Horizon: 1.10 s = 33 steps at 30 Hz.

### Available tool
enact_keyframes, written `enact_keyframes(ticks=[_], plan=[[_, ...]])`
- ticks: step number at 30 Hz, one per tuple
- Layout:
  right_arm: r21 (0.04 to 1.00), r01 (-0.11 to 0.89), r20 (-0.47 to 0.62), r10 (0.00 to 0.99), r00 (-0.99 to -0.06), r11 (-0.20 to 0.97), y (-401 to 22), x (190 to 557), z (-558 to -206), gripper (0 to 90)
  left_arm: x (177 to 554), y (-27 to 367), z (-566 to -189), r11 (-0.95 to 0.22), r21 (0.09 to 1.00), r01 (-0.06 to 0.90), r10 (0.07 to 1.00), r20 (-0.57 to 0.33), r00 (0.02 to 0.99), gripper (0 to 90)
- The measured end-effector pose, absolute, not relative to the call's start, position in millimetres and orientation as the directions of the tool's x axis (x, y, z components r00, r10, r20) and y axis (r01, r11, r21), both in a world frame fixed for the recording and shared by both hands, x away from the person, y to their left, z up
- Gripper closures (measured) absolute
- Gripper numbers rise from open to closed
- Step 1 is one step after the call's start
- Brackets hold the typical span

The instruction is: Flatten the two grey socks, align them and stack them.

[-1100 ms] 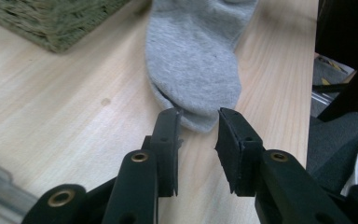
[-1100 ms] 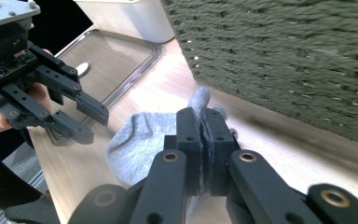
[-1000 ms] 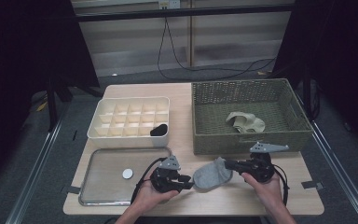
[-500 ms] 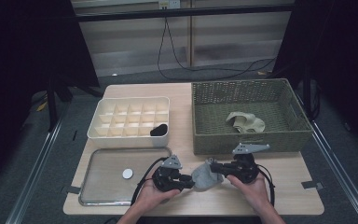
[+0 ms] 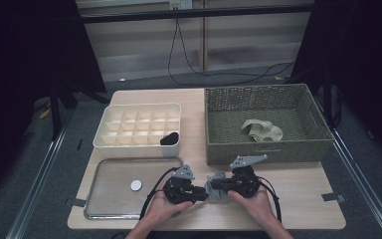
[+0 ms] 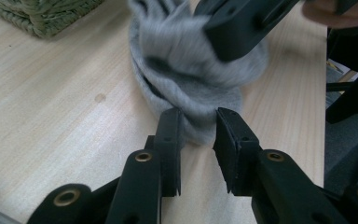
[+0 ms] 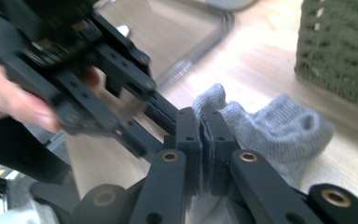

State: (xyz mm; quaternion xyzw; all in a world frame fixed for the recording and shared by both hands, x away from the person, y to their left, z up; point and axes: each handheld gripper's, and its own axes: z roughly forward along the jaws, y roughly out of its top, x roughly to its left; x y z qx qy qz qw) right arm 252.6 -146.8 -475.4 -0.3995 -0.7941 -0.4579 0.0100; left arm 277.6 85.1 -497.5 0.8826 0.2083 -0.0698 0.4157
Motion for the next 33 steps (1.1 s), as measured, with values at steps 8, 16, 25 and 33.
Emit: enact_keyframes(ticks=[8, 16, 25, 33], plan=[[0.699, 0.657, 0.381, 0.629, -0.677, 0.284, -140.1, 252.8, -491.0, 85.8, 276.5, 90.0, -495.2, -0.566, 0.705, 0.427, 0.303, -0.304, 0.903, 70.9], [0.682, 0.657, 0.36, 0.635, -0.684, 0.321, -133.0, 250.7, -500.3, 85.8, 281.0, 105.3, -489.6, -0.52, 0.721, 0.458, 0.329, -0.325, 0.886, 70.0], [0.708, 0.648, 0.378, 0.624, -0.684, 0.281, -140.8, 247.5, -489.8, 73.3, 285.2, 114.9, -486.2, -0.486, 0.733, 0.476, 0.352, -0.335, 0.874, 68.4], [0.731, 0.641, 0.385, 0.635, -0.67, 0.233, -156.6, 242.6, -474.4, 80.0, 284.2, 108.5, -484.8, -0.49, 0.735, 0.469, 0.341, -0.333, 0.879, 67.8]])
